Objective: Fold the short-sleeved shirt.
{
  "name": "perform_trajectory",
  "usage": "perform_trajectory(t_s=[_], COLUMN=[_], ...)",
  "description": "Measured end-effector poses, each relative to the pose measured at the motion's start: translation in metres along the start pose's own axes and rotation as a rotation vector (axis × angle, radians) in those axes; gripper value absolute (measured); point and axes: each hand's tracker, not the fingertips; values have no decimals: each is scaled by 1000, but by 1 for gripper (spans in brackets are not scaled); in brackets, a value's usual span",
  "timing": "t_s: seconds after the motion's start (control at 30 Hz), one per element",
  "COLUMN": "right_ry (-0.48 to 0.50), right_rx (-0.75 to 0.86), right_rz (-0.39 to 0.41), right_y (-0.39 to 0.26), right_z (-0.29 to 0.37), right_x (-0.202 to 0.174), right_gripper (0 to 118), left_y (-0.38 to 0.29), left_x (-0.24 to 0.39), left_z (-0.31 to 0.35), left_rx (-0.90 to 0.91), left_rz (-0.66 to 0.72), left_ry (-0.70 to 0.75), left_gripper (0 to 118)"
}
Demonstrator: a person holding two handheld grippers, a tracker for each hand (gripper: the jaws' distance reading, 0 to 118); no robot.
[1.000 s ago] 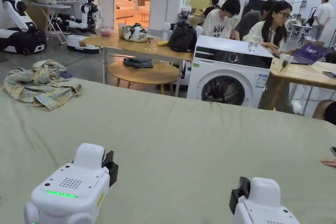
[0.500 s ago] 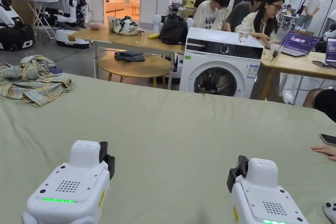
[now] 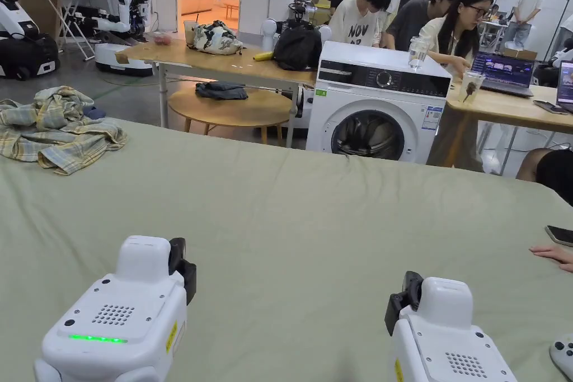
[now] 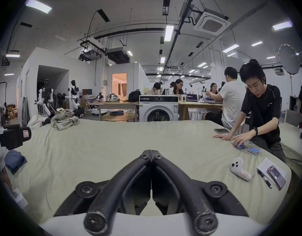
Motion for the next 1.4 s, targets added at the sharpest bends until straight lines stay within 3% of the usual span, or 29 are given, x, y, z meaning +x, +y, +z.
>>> perform_trajectory(t_s=[0.5,0.53,0.57,0.7,0.77,0.8,0.87,0.93,1.07,1.27,1.4], right_ry=[6,2,-2,-6,-12,-9,-17,-28,-17,-47,-27], right_rx=[0,1,3,14,12,14,19,25,38,25,50], right_rz=[-3,1,3,7,9,5,-1,-2,-27,-12,-43], right_y=[2,3,3,6,7,8,8,10,11,8,7], right_z=[4,3,3,2,0,-1,-1,-1,1,-3,-1], right_x=[-2,-2,-2,-1,-1,-1,0,0,4,3,6], right_gripper=[0,0,1,24,58,65,67,67,67,67,67], left_y=[4,5,6,11,11,10,11,11,10,4,5], left_x=[10,9,9,9,10,9,6,3,1,7,7], left_z=[2,2,2,2,3,4,6,9,7,9,7], left_rx=[-7,-5,-4,-8,4,17,36,57,62,127,97], left_rz=[-25,-26,-28,-19,-25,-20,1,34,46,-51,-71], left_ry=[-2,-5,-11,-36,-29,-31,-48,-63,-49,4,19], left_gripper=[0,5,17,35,53,57,71,76,76,76,76])
